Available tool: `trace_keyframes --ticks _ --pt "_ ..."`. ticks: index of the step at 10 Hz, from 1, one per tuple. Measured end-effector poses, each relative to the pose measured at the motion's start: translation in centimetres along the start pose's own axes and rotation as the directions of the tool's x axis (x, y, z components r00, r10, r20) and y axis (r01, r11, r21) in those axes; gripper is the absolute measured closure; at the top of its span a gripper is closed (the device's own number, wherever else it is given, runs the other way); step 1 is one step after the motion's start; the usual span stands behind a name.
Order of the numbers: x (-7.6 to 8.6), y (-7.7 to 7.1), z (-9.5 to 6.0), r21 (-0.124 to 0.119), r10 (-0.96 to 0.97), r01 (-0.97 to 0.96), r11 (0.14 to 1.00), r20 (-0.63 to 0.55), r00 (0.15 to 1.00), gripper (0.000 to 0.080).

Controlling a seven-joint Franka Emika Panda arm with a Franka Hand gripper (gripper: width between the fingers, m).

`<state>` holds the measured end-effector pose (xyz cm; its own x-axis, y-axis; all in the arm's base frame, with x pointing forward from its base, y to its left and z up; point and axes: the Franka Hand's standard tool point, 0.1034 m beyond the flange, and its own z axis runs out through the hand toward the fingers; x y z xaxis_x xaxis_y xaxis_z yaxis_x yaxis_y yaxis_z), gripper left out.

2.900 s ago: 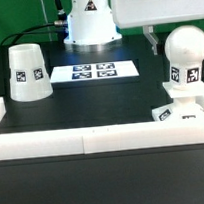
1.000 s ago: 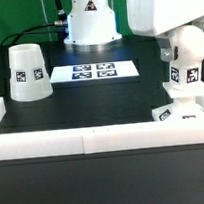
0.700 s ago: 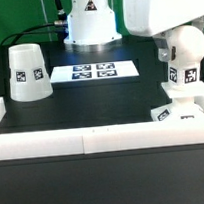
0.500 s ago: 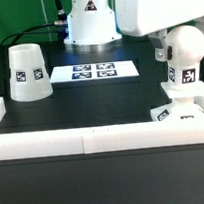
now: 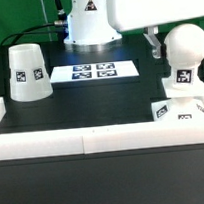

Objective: Assemble lamp

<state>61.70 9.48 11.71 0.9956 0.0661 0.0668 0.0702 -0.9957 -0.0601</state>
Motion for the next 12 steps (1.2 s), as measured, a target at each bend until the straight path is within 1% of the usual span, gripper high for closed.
trace_keyframes --ticks 4,6,7,8,10,11,12 --pt "0.5 0.9 -0.2 -0.003 0.243 -0.243 0.970 -0.022 0.970 0.0220" --pt "0.1 1.0 0.0 -0.005 0.231 -0.231 0.973 -0.018 0.973 0.0122" --pt "-0.2 1.0 0.1 -0.006 0.227 -0.227 0.974 -0.014 0.974 0.0122" --pt "-0.4 0.9 -0.1 -0.006 0.226 -0.226 0.974 -0.012 0.974 0.0104" --pt "-1.5 0.8 0.0 -0.008 0.218 -0.218 0.976 0.000 0.976 0.0101" --pt "-1.6 0.7 -0.3 -0.008 0.206 -0.206 0.978 0.003 0.979 0.0100" --pt "-1.8 0.7 -1.0 -0.010 0.180 -0.180 0.984 0.023 0.983 0.0100"
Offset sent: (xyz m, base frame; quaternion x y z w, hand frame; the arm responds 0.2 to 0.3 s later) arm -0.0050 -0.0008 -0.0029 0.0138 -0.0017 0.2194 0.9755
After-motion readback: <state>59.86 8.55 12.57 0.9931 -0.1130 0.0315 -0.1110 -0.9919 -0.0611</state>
